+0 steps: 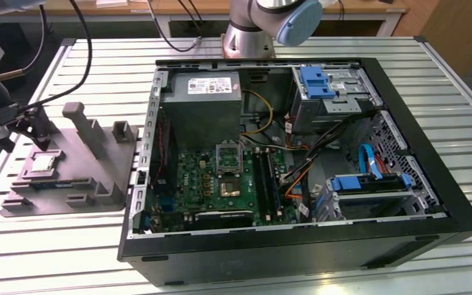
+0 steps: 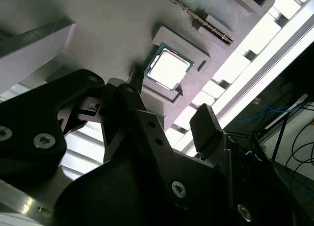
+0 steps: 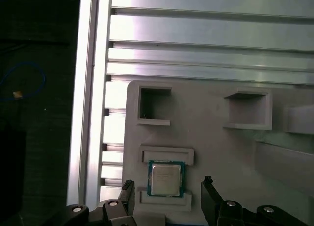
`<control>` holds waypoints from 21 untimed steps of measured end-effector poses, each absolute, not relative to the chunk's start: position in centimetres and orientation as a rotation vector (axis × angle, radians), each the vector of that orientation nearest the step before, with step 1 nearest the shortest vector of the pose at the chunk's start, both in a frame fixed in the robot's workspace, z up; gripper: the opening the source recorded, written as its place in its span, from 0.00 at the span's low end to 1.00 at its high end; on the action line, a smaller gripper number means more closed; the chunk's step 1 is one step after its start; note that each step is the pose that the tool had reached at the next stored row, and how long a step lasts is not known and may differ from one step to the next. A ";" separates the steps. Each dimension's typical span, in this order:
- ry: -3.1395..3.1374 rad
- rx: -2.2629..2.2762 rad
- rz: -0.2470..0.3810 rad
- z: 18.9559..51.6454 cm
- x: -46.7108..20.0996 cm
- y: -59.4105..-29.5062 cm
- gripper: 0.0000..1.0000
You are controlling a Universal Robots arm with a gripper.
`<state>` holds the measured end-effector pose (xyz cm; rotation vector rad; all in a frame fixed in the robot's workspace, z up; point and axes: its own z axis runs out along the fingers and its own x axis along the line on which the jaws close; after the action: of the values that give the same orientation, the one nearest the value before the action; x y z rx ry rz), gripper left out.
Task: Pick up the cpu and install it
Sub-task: 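Pick up the cpu and move it towards the insertion slot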
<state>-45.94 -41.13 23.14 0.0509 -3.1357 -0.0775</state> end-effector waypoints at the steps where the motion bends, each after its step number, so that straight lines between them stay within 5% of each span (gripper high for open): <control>1: -3.136 0.051 -0.077 23.0 -45.9 -41.1 0.65; 21: -3.137 -0.008 -0.078 19.7 -46.0 -41.3 0.65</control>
<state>-46.04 -41.34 19.71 -0.0081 -3.1372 -0.0775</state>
